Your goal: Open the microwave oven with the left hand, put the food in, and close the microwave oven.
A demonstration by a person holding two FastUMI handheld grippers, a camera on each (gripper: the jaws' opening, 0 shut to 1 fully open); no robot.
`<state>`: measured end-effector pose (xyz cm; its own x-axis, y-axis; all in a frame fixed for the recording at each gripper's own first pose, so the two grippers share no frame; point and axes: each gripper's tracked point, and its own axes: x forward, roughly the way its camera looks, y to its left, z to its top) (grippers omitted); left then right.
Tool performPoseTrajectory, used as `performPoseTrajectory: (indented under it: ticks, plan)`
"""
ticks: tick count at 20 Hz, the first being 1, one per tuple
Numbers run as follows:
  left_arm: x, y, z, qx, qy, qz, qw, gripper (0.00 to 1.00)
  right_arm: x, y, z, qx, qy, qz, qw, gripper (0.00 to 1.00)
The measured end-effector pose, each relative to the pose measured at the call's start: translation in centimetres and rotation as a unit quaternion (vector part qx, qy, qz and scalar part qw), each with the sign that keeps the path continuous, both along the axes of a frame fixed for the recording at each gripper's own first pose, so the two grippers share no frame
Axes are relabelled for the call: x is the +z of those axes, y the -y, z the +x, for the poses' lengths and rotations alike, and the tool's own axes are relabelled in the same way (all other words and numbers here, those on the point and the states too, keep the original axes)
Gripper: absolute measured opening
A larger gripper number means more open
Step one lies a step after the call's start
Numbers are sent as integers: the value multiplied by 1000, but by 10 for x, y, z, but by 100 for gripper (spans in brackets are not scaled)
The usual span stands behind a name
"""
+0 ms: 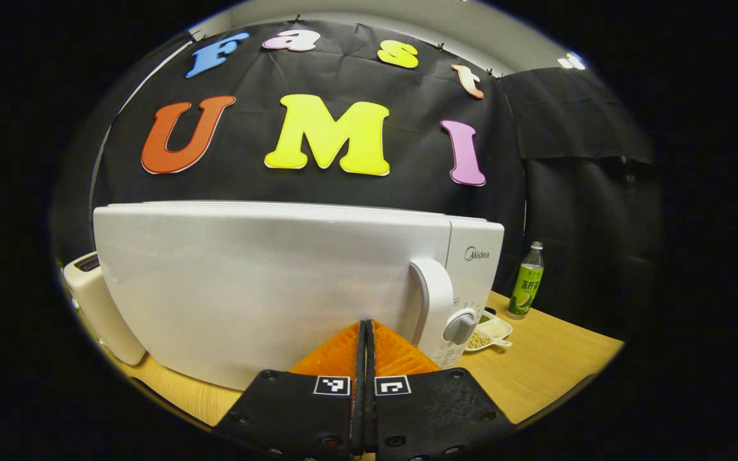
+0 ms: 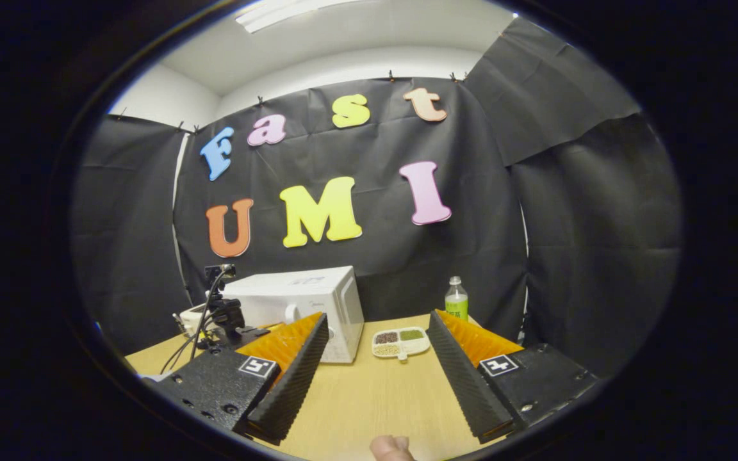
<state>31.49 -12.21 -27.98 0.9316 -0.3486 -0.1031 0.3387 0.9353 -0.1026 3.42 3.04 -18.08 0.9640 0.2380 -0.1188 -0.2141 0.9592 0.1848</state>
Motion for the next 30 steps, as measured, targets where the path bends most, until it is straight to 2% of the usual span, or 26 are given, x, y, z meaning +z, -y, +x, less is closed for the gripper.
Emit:
performPoseTrajectory:
  ticks: [5,7,8,9,10,12,13,17,18,19,20,21,22,23,24,26,27,28,29,30]
  plan:
    - [-4,-8,-15,27,-22,3,999,1,4,4,-17,-10,-1,-7,1000,100]
    - [3,-14,-28,38,-21,14,999,9,4,2,-25,-11,-5,-4,1000,100]
    - [4,-16,-37,38,-24,20,999,17,3,1,-27,-10,-6,-3,1000,91]
    - [4,-22,-44,51,-25,29,998,45,3,0,-30,-11,-6,-2,1000,91]
    - [6,-28,-53,63,-27,38,997,70,1,0,-32,-11,-7,-4,1000,100]
    - [7,-39,-72,87,-30,52,994,92,0,-4,-37,-12,-7,-11,1000,100]
    - [10,-45,-83,98,-32,55,993,93,0,-6,-40,-12,-6,-14,1000,91]
    - [37,-59,-138,121,-26,41,991,95,6,-20,-51,-9,0,-21,1000,91]
    - [49,-65,-152,129,-16,43,991,95,7,-25,-53,-6,1,-19,1000,100]
    - [60,-68,-165,133,-7,43,990,95,10,-28,-56,-5,2,-18,1000,91]
    - [72,-70,-181,136,0,38,990,95,13,-30,-59,-5,4,-17,1000,100]
    - [83,-72,-196,138,5,32,990,95,18,-31,-62,-7,6,-18,1000,91]
    - [95,-74,-211,141,8,28,990,95,23,-31,-66,-9,10,-18,1000,91]
    - [109,-77,-225,143,14,30,989,95,31,-30,-70,-12,17,-15,1000,100]
    - [124,-83,-241,150,26,36,988,95,37,-28,-75,-16,22,-13,1000,91]
    - [150,-94,-275,164,45,50,984,95,51,-24,-86,-24,34,-11,999,91]
    - [163,-97,-293,167,50,48,983,95,59,-20,-91,-29,41,-11,999,100]
    - [175,-98,-311,167,60,40,983,95,68,-16,-97,-34,48,-10,998,91]
    - [189,-103,-329,168,70,32,983,95,76,-11,-103,-42,54,-8,998,91]
    - [197,-107,-345,173,75,28,982,95,83,-5,-110,-49,59,-4,997,100]
